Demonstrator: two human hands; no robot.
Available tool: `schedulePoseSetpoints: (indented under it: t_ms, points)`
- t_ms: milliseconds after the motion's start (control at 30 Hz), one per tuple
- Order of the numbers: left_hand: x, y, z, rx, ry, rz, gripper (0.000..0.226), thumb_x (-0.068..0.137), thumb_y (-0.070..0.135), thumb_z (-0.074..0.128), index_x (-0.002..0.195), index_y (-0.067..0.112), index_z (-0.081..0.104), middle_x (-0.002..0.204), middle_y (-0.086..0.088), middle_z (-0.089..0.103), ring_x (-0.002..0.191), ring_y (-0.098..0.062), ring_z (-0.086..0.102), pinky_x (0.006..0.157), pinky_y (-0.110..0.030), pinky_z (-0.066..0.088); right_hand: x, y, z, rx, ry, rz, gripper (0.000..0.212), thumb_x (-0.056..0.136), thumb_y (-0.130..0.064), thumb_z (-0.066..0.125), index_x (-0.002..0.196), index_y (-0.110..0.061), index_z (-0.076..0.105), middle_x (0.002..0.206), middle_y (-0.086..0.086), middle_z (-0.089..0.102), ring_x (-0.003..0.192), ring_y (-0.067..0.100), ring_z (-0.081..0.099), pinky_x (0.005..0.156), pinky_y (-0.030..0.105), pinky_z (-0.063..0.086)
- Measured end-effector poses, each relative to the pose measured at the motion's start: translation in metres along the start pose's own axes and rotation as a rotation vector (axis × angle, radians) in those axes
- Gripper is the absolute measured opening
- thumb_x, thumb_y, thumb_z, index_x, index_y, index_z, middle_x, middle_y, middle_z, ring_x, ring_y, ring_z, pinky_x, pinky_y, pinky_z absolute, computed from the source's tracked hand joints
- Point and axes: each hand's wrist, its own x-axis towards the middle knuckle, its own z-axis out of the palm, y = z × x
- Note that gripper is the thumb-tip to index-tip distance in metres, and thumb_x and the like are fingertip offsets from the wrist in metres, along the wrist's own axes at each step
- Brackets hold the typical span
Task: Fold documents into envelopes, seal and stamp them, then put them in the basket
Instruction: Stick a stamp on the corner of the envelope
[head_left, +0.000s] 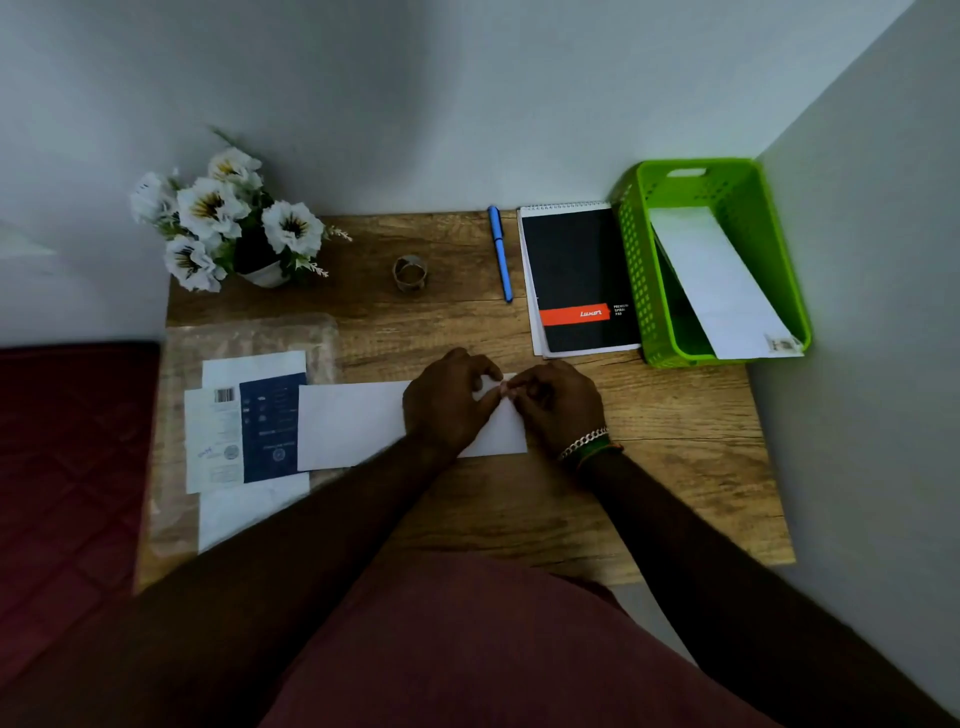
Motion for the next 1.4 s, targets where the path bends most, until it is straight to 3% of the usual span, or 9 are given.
schedulePoseSetpoints:
  t_ms: [100,233,367,533,700,867,1167,1400]
  points:
    - [-0.001,-0.003,0.000,0.028,-0.021,0.052,0.025,0.086,0.051,0.070,0.107,0.037,0.072,0.102,0.010,0.061,0.096,-0.010,0.055,0.079,-0.029,0.049,0.003,0.001,-0.007,0.041,-0.045,-0.011,0.015,0.081,-0.032,0.078,0.094,-0.026,0.075,0.089,-0.005,0.066,0.076,0.008,0.058,0.070,0.029,0.052]
    - [-0.004,-0.006,-0.002,0.027,-0.022,0.096,0.032,0.083,0.052,0.072,0.111,0.035,0.073,0.103,0.008,0.060,0.094,-0.011,0.055,0.078,-0.027,0.049,0.006,0.004,-0.015,0.120,-0.111,-0.002,0.026,0.074,-0.026,0.081,0.097,-0.033,0.071,0.080,-0.011,0.063,0.072,0.004,0.058,0.070,0.032,0.054]
    - [-0.011,-0.008,-0.004,-0.006,-0.002,0.120,0.036,0.082,0.049,0.074,0.113,0.030,0.074,0.105,0.004,0.061,0.094,-0.012,0.056,0.077,-0.028,0.050,0.003,0.001,-0.011,0.232,-0.073,0.073,0.019,0.079,-0.035,0.081,0.093,-0.037,0.068,0.082,-0.014,0.067,0.075,0.000,0.061,0.069,0.022,0.051]
    - [-0.011,-0.008,-0.004,-0.009,0.001,0.125,0.022,0.094,0.033,0.064,0.113,0.027,0.074,0.107,0.001,0.060,0.097,-0.015,0.056,0.077,-0.027,0.045,-0.001,-0.010,0.005,0.145,0.041,0.172,0.021,0.074,-0.041,0.082,0.086,-0.033,0.067,0.085,-0.012,0.065,0.075,0.002,0.059,0.068,0.026,0.051]
    - [-0.007,-0.007,-0.002,-0.007,-0.003,0.104,0.020,0.097,0.032,0.060,0.112,0.031,0.074,0.107,0.004,0.060,0.098,-0.013,0.056,0.078,-0.025,0.046,-0.002,-0.010,0.002,0.081,-0.009,0.144,0.031,0.069,-0.040,0.083,0.089,-0.036,0.060,0.084,-0.013,0.061,0.075,0.000,0.057,0.065,0.022,0.047]
    - [-0.008,-0.006,0.001,0.000,0.007,0.107,0.025,0.091,0.045,0.068,0.110,0.031,0.074,0.103,0.004,0.059,0.094,-0.011,0.053,0.074,-0.026,0.042,-0.004,-0.010,-0.001,0.180,0.024,0.191,0.032,0.070,-0.029,0.084,0.089,-0.027,0.059,0.077,-0.011,0.063,0.072,0.001,0.059,0.064,0.021,0.047]
    - [-0.007,-0.005,0.001,-0.010,-0.004,0.091,0.030,0.086,0.048,0.072,0.111,0.031,0.074,0.104,0.005,0.059,0.095,-0.012,0.054,0.077,-0.026,0.043,-0.003,-0.010,-0.003,0.229,0.038,0.221,0.025,0.073,-0.011,0.073,0.089,-0.025,0.059,0.074,-0.008,0.065,0.073,0.008,0.063,0.072,0.030,0.052]
    - [-0.007,-0.006,-0.002,0.016,-0.018,0.097,0.032,0.085,0.047,0.072,0.113,0.032,0.073,0.109,0.004,0.060,0.098,-0.013,0.055,0.079,-0.026,0.045,-0.001,-0.012,-0.004,0.155,-0.007,0.163,0.028,0.077,-0.034,0.080,0.092,-0.033,0.057,0.074,-0.010,0.063,0.070,0.002,0.060,0.062,0.022,0.045]
